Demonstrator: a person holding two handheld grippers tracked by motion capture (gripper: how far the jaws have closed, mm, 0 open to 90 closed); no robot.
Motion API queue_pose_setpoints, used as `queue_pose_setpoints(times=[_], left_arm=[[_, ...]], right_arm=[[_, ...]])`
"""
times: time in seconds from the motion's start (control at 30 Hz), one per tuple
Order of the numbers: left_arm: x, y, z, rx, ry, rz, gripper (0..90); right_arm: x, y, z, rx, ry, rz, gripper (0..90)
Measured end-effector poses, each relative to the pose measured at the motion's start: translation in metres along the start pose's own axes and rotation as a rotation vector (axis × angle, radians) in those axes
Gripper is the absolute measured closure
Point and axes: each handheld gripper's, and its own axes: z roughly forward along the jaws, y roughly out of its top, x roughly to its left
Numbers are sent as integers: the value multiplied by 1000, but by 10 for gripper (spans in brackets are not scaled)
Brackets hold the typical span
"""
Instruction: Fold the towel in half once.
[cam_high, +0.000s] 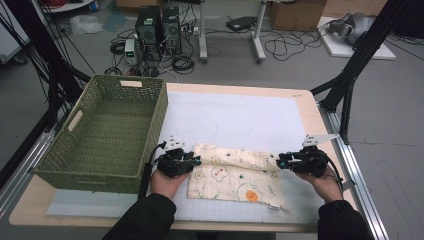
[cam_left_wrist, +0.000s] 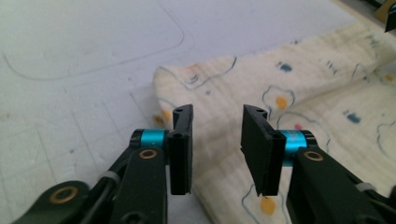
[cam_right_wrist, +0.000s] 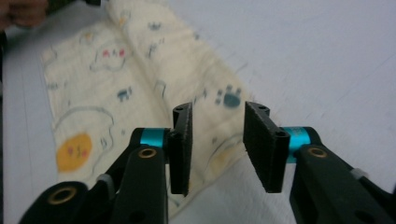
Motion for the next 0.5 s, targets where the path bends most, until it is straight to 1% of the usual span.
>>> queue_pose_setpoints(times=[0.03, 0.07, 0.13, 0.17, 0.2, 0.23, 0.3, 0.33, 0.4, 0.43, 0.47, 0.5], left_arm=[[0, 3, 1, -5, 6, -6, 624], [0, 6, 4, 2, 18, 7, 615], [1, 13, 10, 3, 29, 0, 597], [2, 16, 14, 2, 37, -13, 580], [3, 19, 16, 9, 42, -10, 562], [4, 22, 21, 16, 51, -26, 559], [7, 23, 27, 31, 49, -55, 566], [9, 22, 30, 46, 46, -58, 609], [11, 20, 35, 85, 28, -68, 712], [12, 18, 37, 105, 19, -56, 781], [10, 17, 38, 117, 24, -31, 863], [10, 17, 38, 120, 20, -19, 895]], right_arm=[[-1, 4, -1, -12, -5, 4, 605], [-2, 8, -1, -20, -10, 1, 592], [-5, 15, 3, -28, 6, 12, 534], [-7, 18, 8, -25, 22, 24, 532], [-8, 20, 13, -20, 35, 24, 524], [-8, 21, 17, -11, 34, 24, 513], [-9, 22, 29, 18, 62, 22, 511], [-9, 22, 34, 38, 63, 15, 513], [-9, 21, 43, 86, 62, 6, 565], [-10, 20, 46, 108, 60, -6, 621], [-9, 19, 48, 134, 62, -6, 674], [-9, 19, 49, 145, 68, -12, 727]])
